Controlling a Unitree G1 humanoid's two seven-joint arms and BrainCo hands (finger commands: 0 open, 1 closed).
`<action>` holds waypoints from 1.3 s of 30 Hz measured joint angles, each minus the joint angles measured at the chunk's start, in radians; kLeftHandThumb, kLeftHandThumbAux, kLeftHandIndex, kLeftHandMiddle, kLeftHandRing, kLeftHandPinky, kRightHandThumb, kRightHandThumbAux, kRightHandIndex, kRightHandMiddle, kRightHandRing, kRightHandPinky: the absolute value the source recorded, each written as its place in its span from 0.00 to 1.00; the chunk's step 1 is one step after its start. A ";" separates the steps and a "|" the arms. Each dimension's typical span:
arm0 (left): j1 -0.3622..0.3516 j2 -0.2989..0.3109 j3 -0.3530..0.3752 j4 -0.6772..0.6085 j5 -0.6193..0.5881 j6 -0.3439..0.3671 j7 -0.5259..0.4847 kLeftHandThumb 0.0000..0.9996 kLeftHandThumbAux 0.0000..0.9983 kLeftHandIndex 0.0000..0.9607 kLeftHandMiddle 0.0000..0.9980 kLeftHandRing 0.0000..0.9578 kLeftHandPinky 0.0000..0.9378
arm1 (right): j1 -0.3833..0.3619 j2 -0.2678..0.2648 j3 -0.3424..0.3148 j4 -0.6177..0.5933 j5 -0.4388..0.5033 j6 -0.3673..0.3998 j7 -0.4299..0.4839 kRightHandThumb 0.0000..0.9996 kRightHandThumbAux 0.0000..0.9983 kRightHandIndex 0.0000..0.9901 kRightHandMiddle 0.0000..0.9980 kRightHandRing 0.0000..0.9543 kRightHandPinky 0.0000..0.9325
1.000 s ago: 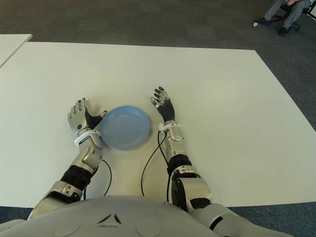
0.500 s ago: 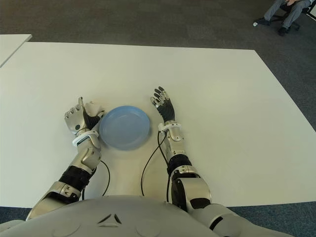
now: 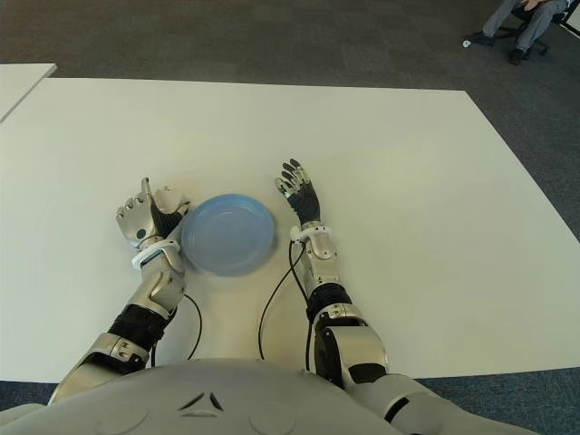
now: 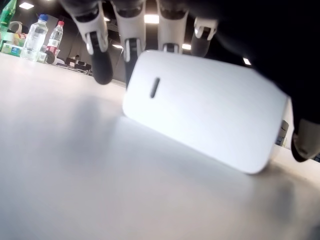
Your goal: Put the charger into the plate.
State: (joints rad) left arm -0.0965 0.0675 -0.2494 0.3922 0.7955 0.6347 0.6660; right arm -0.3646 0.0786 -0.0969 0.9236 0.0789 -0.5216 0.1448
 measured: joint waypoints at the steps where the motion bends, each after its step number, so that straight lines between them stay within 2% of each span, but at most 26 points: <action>1: 0.000 -0.001 0.001 0.000 0.000 0.002 0.000 0.31 0.42 0.07 0.40 0.45 0.44 | 0.000 0.000 0.000 0.000 0.000 0.000 0.001 0.05 0.67 0.08 0.15 0.11 0.09; 9: 0.000 -0.011 0.010 -0.006 -0.004 0.009 0.000 0.32 0.41 0.09 0.43 0.47 0.47 | 0.000 -0.001 -0.001 0.001 0.001 0.000 0.006 0.05 0.67 0.08 0.15 0.11 0.09; 19: 0.000 -0.016 0.018 -0.007 -0.009 0.025 0.000 0.30 0.43 0.06 0.40 0.46 0.45 | -0.001 -0.001 -0.003 0.004 0.002 0.000 0.011 0.05 0.67 0.08 0.15 0.12 0.09; 26: -0.002 -0.023 0.032 -0.006 -0.011 0.024 0.000 0.34 0.45 0.10 0.43 0.48 0.47 | -0.003 -0.001 -0.004 0.008 0.003 0.000 0.014 0.04 0.66 0.08 0.15 0.11 0.09; 30: -0.006 -0.024 0.038 0.003 -0.011 0.012 0.002 0.43 0.47 0.19 0.49 0.52 0.51 | -0.003 -0.001 -0.004 0.008 0.002 0.000 0.015 0.04 0.66 0.08 0.15 0.11 0.09; 35: -0.017 -0.024 0.050 0.031 -0.013 -0.021 0.024 0.61 0.49 0.32 0.59 0.60 0.61 | -0.004 -0.002 -0.004 0.012 0.002 0.000 0.015 0.03 0.66 0.08 0.15 0.12 0.09; 37: -0.020 -0.024 0.056 0.046 -0.019 -0.039 0.041 0.64 0.49 0.35 0.61 0.62 0.62 | -0.004 -0.002 -0.004 0.012 0.002 0.000 0.015 0.03 0.66 0.08 0.16 0.12 0.09; 38: -0.022 -0.024 0.059 0.053 -0.021 -0.048 0.048 0.67 0.56 0.38 0.62 0.64 0.64 | -0.005 -0.002 -0.004 0.012 0.002 0.000 0.014 0.03 0.66 0.08 0.16 0.12 0.09; 39: -0.025 -0.024 0.065 0.061 -0.022 -0.057 0.056 0.68 0.59 0.40 0.64 0.65 0.66 | -0.005 -0.002 -0.004 0.013 0.002 0.000 0.014 0.03 0.65 0.08 0.16 0.12 0.09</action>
State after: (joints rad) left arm -0.1212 0.0432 -0.1847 0.4533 0.7737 0.5781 0.7218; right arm -0.3695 0.0766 -0.1007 0.9367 0.0811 -0.5217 0.1592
